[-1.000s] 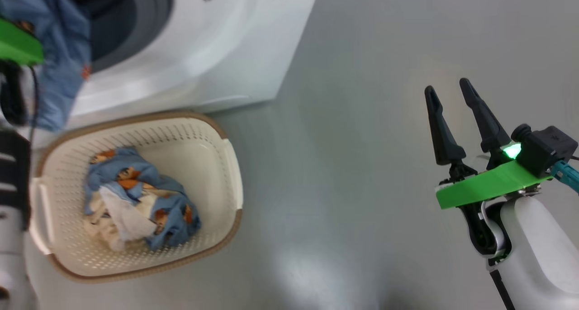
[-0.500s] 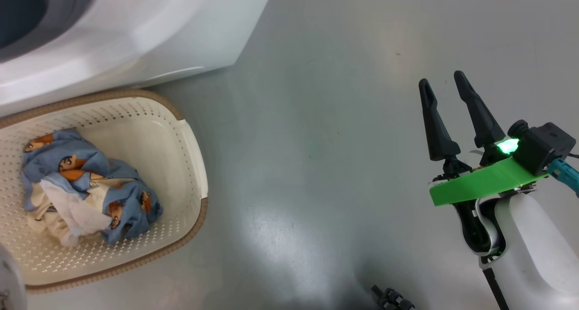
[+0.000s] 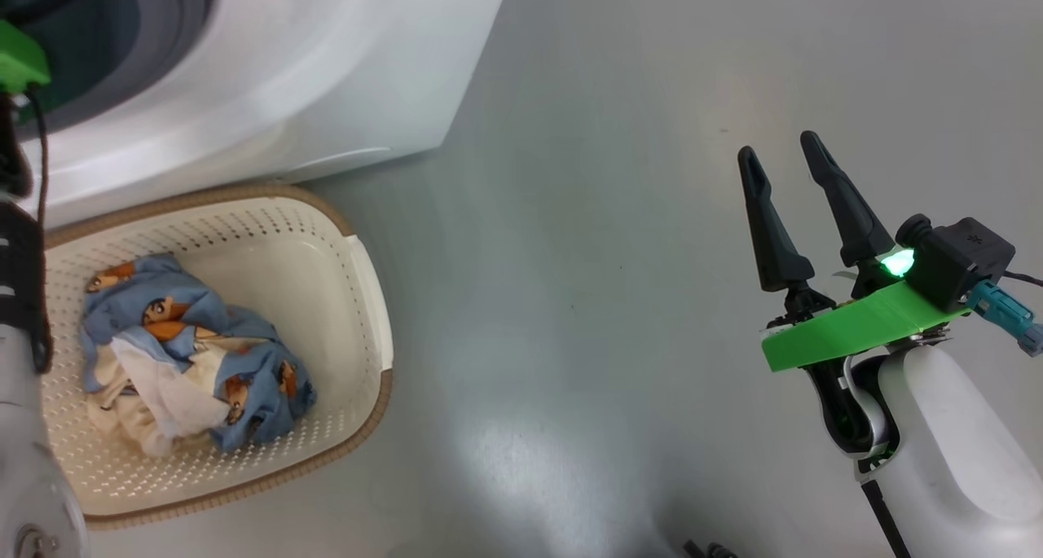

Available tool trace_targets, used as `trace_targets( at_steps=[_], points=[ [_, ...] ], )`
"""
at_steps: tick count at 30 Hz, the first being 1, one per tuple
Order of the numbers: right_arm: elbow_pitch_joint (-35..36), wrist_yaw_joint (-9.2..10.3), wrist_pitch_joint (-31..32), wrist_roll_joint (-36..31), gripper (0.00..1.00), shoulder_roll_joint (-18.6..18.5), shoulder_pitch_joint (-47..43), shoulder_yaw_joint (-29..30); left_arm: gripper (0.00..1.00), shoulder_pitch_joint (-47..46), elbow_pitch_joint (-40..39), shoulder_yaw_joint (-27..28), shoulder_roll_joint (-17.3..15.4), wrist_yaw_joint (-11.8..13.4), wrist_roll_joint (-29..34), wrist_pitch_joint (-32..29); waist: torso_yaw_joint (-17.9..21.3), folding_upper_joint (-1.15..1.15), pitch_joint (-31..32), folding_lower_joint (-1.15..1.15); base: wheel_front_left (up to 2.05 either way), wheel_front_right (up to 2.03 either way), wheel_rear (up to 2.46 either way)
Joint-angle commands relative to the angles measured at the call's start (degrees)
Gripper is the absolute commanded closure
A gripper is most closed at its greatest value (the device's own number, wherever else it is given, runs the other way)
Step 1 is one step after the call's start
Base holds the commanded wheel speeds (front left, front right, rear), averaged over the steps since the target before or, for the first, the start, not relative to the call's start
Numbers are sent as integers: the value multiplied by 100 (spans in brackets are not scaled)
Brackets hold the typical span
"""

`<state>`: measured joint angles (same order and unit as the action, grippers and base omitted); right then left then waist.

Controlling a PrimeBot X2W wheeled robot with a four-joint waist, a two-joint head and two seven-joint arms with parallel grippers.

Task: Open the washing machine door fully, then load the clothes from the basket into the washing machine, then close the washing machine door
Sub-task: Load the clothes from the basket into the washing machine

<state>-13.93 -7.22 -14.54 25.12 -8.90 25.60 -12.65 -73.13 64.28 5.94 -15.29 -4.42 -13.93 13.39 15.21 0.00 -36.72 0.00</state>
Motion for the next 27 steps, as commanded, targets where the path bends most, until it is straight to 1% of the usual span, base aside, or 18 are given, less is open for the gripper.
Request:
trace_targets(
  at_steps=[1,7,12,19,27],
  points=[
    [83,-26,-46,-13,0,-65,-79,-88,0,-68,-68,9,-234,12,61,34,-53,0,128,0,0,0,0],
    [-11,-26,-46,29,0,-67,-64,-144,0,93,284,-37,-184,-63,20,123,-125,0,480,0,0,0,0],
    [-120,-26,-46,75,0,-79,-93,-168,0,501,284,-92,-73,-176,-29,156,-263,0,850,0,0,0,0],
    [-233,-26,-46,127,0,-115,-178,-185,0,1253,-209,-118,118,-266,-120,160,-492,0,1313,0,0,0,0],
    [-362,-26,-46,183,0,-176,-320,-155,0,2298,-1190,-264,331,-300,-111,160,-759,0,1890,0,0,0,0]
  ],
)
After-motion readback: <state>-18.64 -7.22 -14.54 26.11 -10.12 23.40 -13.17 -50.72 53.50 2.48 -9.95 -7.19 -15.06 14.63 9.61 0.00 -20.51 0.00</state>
